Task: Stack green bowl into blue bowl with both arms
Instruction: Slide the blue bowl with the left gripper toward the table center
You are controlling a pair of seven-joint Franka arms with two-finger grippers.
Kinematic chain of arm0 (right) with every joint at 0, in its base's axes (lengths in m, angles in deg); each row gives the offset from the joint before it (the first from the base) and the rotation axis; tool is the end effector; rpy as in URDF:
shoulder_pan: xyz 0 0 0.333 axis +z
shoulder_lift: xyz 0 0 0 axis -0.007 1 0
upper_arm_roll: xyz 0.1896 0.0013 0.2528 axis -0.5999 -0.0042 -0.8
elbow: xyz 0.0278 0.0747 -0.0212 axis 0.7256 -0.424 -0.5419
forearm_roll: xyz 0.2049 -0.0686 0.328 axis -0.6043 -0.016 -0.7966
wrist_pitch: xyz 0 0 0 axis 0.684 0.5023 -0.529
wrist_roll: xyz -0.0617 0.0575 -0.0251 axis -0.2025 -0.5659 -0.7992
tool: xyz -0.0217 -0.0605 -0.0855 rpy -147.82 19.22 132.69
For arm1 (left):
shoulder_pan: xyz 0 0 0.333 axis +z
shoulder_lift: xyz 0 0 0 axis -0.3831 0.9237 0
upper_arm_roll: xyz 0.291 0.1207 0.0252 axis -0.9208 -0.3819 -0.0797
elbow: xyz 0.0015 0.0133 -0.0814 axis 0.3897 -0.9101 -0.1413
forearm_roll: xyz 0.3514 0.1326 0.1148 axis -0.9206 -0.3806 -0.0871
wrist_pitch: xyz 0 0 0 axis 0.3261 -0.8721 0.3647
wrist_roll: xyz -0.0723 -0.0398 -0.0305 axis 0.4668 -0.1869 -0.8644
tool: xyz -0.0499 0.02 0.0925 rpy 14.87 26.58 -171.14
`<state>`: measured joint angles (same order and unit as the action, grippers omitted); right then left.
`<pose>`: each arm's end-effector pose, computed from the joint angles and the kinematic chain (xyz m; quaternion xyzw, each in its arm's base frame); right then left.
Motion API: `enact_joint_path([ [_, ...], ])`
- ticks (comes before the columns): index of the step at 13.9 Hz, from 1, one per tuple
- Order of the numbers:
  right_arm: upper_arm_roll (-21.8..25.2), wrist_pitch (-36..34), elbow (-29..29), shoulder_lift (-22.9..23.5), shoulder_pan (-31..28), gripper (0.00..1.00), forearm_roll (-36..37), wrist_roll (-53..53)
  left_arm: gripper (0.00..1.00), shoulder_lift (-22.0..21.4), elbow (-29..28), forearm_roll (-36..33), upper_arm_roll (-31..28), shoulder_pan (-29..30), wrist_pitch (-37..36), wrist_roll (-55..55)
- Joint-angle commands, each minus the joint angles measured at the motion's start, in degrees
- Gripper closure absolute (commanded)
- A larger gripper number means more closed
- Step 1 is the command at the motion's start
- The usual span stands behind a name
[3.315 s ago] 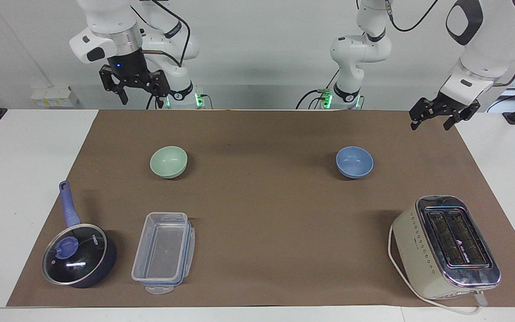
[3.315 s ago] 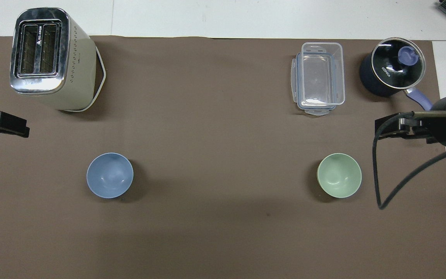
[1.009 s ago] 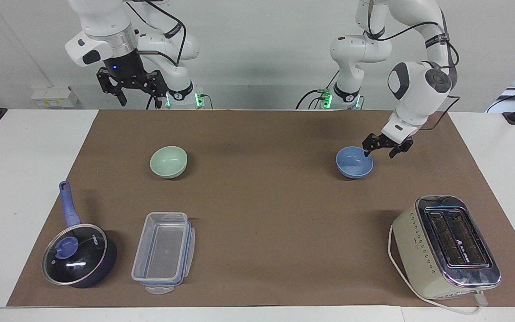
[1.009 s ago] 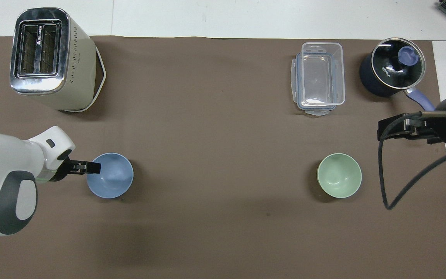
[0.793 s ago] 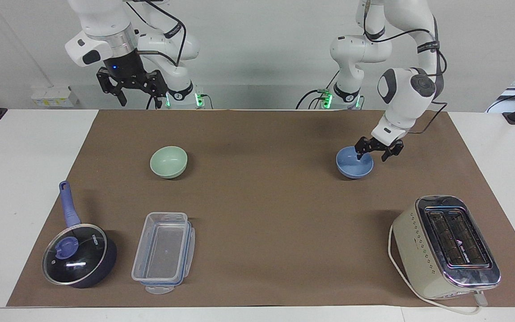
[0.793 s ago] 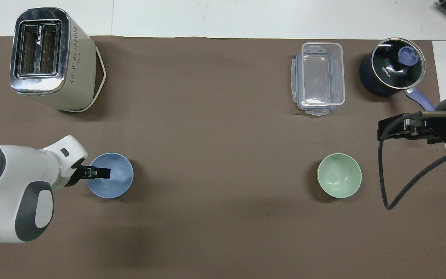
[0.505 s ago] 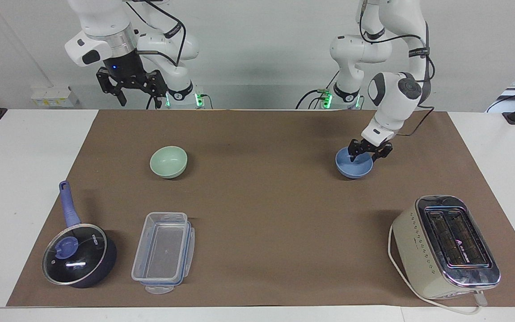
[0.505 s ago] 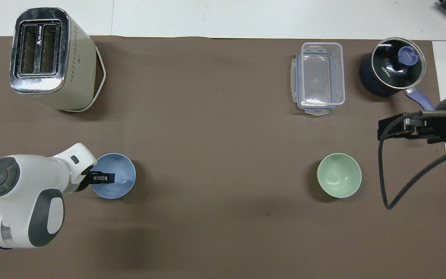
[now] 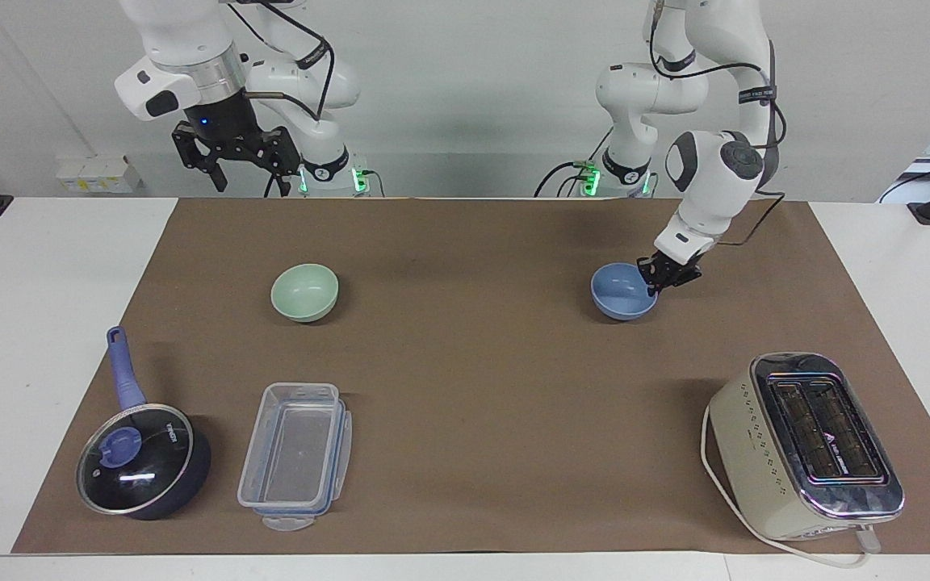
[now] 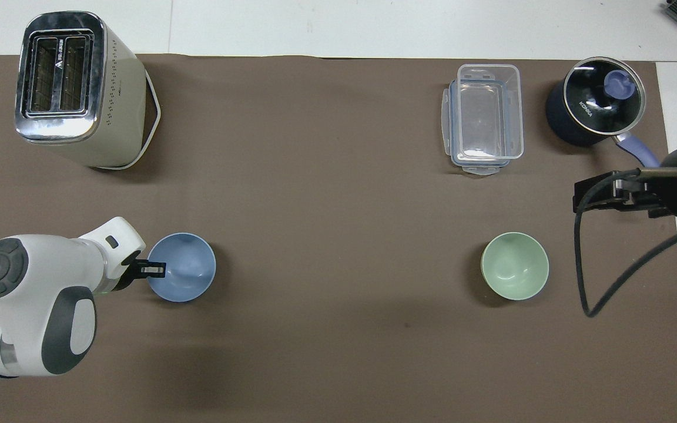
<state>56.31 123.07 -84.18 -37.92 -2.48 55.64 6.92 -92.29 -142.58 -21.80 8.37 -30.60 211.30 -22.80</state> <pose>0.5335 0.0580 0.6655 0.9988 -0.0491 -0.0047 0.0055 0.4604 -0.0681 0.3388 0.9973 -0.0528 0.0195 0.0476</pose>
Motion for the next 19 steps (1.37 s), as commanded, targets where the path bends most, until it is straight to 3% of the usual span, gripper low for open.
enact_joint_path([
  [1, -0.06, -0.55, -0.68, -0.62, -1.00, 0.00, -1.27, -0.98, 1.00, -0.87, 3.44, 1.22, -0.57, -0.36, -4.31, -0.40],
  [7, -0.06, -0.55, -0.68, -0.62, -1.00, 0.00, -1.35, -0.89, 1.00, -1.66, 7.59, 4.03, -0.05, -1.24, -10.13, 0.12],
  [12, -0.06, -0.55, -0.68, -0.62, -1.00, 0.00, -1.27, -1.06, 1.00, -1.49, 7.59, 4.56, -0.04, -12.29, -7.42, 11.70],
  [19, -0.06, -0.46, -0.68, -0.62, -1.26, 0.00, -1.27, -1.59, 1.00, 3.95, 7.24, 4.56, -0.04, -27.06, 2.86, 27.71],
])
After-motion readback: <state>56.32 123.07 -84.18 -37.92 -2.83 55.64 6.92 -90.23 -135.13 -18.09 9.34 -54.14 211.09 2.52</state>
